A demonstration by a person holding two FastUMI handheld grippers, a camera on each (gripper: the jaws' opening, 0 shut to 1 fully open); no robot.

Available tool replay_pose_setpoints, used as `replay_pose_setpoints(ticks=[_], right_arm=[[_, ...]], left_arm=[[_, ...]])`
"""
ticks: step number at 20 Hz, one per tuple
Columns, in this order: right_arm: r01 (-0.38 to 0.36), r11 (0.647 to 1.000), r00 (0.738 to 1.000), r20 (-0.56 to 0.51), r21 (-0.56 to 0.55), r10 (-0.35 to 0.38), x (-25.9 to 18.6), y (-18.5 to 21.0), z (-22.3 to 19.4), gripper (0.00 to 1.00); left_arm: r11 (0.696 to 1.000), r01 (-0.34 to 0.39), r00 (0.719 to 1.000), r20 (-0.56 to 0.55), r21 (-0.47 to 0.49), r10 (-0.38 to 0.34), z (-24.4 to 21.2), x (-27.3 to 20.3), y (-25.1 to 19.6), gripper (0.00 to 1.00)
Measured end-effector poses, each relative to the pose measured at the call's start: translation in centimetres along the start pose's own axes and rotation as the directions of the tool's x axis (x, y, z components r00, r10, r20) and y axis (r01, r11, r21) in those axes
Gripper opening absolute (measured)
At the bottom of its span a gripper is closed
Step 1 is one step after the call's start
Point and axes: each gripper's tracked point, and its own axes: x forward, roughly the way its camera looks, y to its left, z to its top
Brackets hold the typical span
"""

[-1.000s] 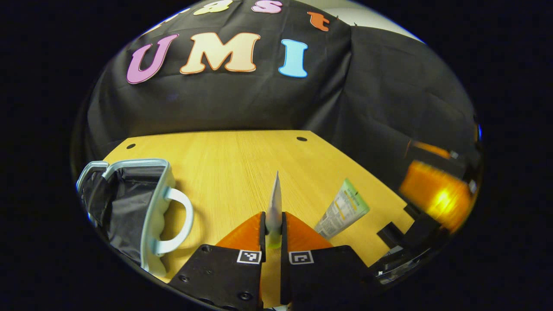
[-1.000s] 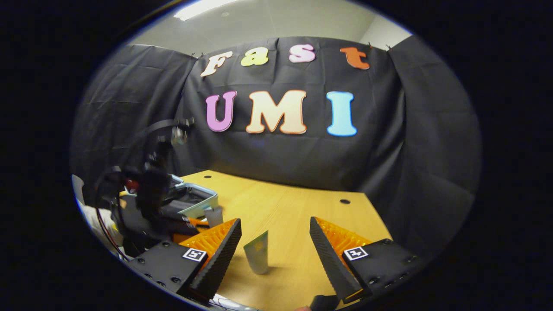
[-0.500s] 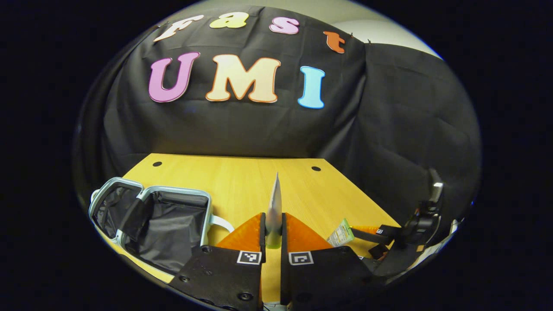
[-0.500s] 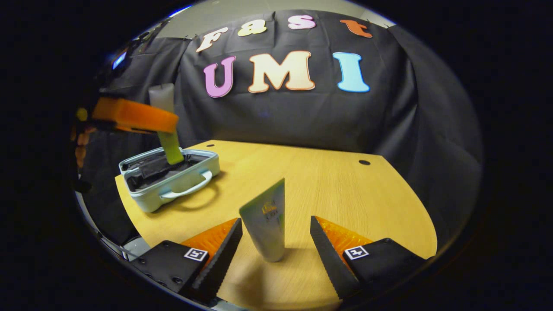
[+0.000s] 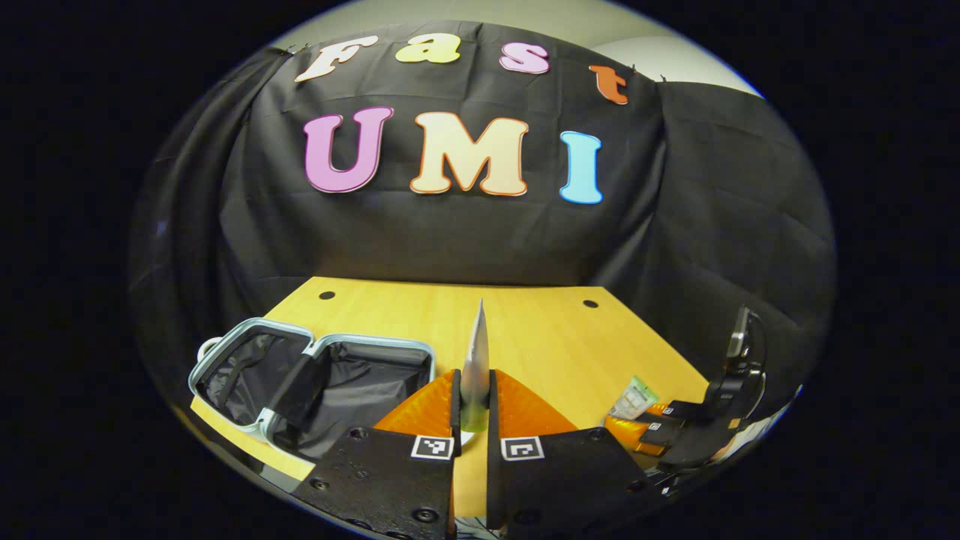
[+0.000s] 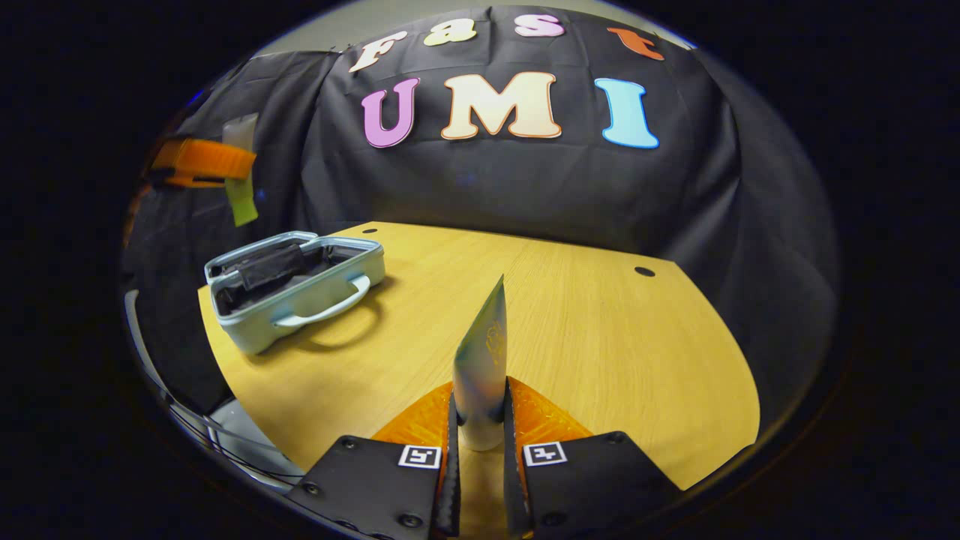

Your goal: First open the suitcase, pack the skin care products into it, and then close the suitcase.

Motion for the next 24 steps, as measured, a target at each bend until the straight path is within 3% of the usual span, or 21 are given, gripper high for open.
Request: replay_pose_setpoints(ticks=[8, 10, 13, 18, 21, 23, 24], right_arm=[[-0.015, 0.999, 0.998, 0.056, 0.050, 0.012, 1.1, 4.9, 7.9, 0.25], [-0.036, 0.998, 0.998, 0.054, 0.059, 0.032, 1.8, 7.9, 9.8, 0.25], [-0.067, 0.995, 0.998, 0.023, 0.078, 0.065, 3.2, 12.9, 11.2, 0.25], [-0.191, 0.962, 0.976, -0.065, 0.197, 0.207, 5.3, 22.1, 11.3, 0.25], [-0.240, 0.945, 0.953, -0.129, 0.224, 0.273, 6.8, 26.6, 10.2, 0.25], [-0.259, 0.933, 0.931, -0.194, 0.248, 0.310, 7.5, 29.4, 8.7, 0.25], [-0.256, 0.933, 0.923, -0.223, 0.254, 0.314, 8.1, 30.2, 7.7, 0.25]], left_arm=[[0.991, -0.123, 0.973, -0.189, 0.048, 0.130, -5.6, 2.0, 11.1, 0.09], [0.989, -0.136, 0.954, -0.261, 0.052, 0.144, -7.6, 3.3, 14.1, 0.09], [0.982, -0.172, 0.885, -0.427, 0.072, 0.186, -11.6, 3.4, 18.8, 0.09], [0.993, -0.113, 0.837, -0.542, -0.025, 0.081, -15.7, 4.4, 19.8, 0.09], [0.998, -0.057, 0.853, -0.521, -0.028, 0.034, -15.4, 5.9, 20.1, 0.09], [0.999, -0.031, 0.862, -0.506, -0.035, 0.009, -15.1, 6.5, 20.5, 0.14], [0.999, -0.007, 0.876, -0.482, -0.054, -0.020, -14.2, 6.6, 20.3, 0.23]])
